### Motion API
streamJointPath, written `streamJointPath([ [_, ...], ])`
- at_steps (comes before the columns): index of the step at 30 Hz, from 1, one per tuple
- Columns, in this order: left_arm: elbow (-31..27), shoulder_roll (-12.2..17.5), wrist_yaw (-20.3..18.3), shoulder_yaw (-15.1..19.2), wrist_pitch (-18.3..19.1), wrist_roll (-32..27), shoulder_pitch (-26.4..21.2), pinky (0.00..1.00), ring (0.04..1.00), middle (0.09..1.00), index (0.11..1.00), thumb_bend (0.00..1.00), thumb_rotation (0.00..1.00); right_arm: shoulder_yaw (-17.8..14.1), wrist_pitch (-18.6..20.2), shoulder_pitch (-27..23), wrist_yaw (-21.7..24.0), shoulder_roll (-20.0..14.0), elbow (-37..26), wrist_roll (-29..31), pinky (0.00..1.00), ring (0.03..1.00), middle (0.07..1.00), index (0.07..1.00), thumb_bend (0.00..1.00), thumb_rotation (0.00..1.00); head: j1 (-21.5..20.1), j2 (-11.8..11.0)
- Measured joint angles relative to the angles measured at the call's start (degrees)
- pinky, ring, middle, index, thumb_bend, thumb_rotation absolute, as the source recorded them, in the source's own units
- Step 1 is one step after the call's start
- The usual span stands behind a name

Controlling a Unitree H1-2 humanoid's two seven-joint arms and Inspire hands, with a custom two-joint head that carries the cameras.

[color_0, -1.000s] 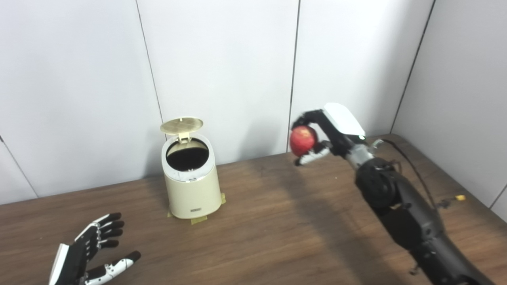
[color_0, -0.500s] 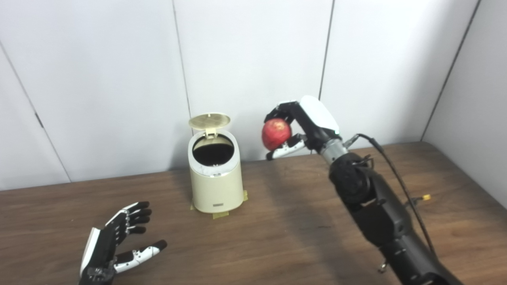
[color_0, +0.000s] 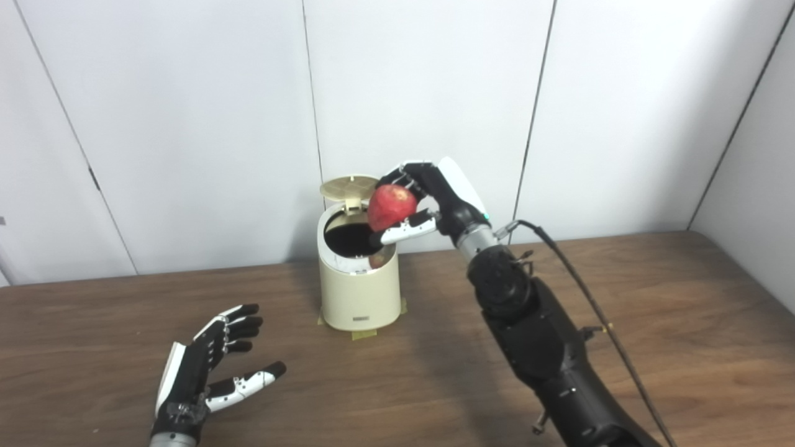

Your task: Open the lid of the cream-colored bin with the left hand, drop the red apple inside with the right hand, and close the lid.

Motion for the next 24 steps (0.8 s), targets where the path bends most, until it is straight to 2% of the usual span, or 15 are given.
streamJointPath([
  [3, 0.0, -0.1, 0.1, -0.1, 0.0, 0.0, 0.0, 0.71, 0.75, 0.751, 0.803, 0.78, 0.08, 0.5, 0.0, -0.8, -1.0, 0.3, 2.8, -0.2, 0.41, 0.424, 0.443, 0.516, 0.52, 0.0, 0.2, 0.1],
  [9, 0.0, -0.1, 0.2, -0.5, 0.0, 0.5, -0.1, 0.71, 0.742, 0.745, 0.803, 0.77, 0.07, 1.5, 0.0, -1.7, -2.7, 0.6, 5.1, -1.2, 0.45, 0.443, 0.441, 0.528, 0.52, 0.0, 0.7, 0.3],
  [12, -0.1, -0.1, 0.3, -0.6, 0.0, 0.9, -0.1, 0.7, 0.743, 0.742, 0.803, 0.78, 0.07, 1.2, -0.1, -2.1, -3.8, 1.3, 6.2, -0.6, 0.41, 0.425, 0.438, 0.525, 0.52, 0.0, 0.9, 0.4],
  [15, -0.7, -0.5, 0.3, -0.6, 0.0, 1.1, 0.1, 0.7, 0.747, 0.743, 0.805, 0.77, 0.07, 1.2, -0.1, -3.0, -4.3, 1.8, 7.6, 0.4, 0.42, 0.427, 0.439, 0.523, 0.52, 0.0, 1.1, 0.4],
  [16, -1.0, -0.6, 0.4, -0.7, 0.0, 1.1, 0.3, 0.7, 0.747, 0.744, 0.805, 0.78, 0.07, 1.2, -0.1, -3.3, -4.3, 1.8, 8.1, 0.6, 0.46, 0.459, 0.445, 0.525, 0.52, 0.0, 1.1, 0.4],
  [17, -1.2, -0.8, 0.4, -0.7, 0.0, 1.1, 0.3, 0.7, 0.747, 0.745, 0.805, 0.78, 0.07, 1.4, -0.5, -3.5, -4.4, 1.8, 8.5, 0.8, 0.55, 0.526, 0.457, 0.527, 0.52, 0.0, 1.2, 0.5],
  [19, -1.5, -1.3, 0.3, -0.8, 0.4, 1.1, 0.5, 0.7, 0.747, 0.746, 0.804, 0.78, 0.07, 1.9, -2.1, -3.8, -4.5, 1.6, 9.5, 0.8, 0.61, 0.586, 0.469, 0.527, 0.53, 0.0, 1.3, 0.6],
  [20, -1.5, -1.4, 0.3, -0.8, 0.6, 1.1, 0.6, 0.7, 0.745, 0.744, 0.802, 0.78, 0.07, 2.3, -2.8, -3.8, -4.6, 1.5, 9.9, 0.7, 0.67, 0.646, 0.567, 0.617, 0.7, 0.03, 1.3, 0.6],
  [21, -1.6, -1.4, 0.3, -0.8, 0.8, 1.1, 0.6, 0.7, 0.743, 0.743, 0.8, 0.78, 0.07, 2.7, -3.5, -3.8, -4.6, 1.3, 10.3, 0.6, 0.72, 0.702, 0.648, 0.684, 0.81, 0.05, 1.3, 0.6],
  [22, -1.6, -1.4, 0.3, -0.8, 0.9, 1.1, 0.6, 0.7, 0.742, 0.743, 0.799, 0.78, 0.06, 3.1, -4.0, -3.8, -4.6, 1.2, 10.5, 0.4, 0.73, 0.72, 0.675, 0.707, 0.85, 0.06, 1.3, 0.6],
  [24, -1.7, -1.4, 0.3, -0.8, 1.2, 1.1, 0.6, 0.7, 0.745, 0.744, 0.802, 0.79, 0.07, 3.7, -4.3, -3.8, -4.6, 0.9, 10.5, 0.1, 0.69, 0.736, 0.722, 0.731, 0.89, 0.07, 1.3, 0.6],
])
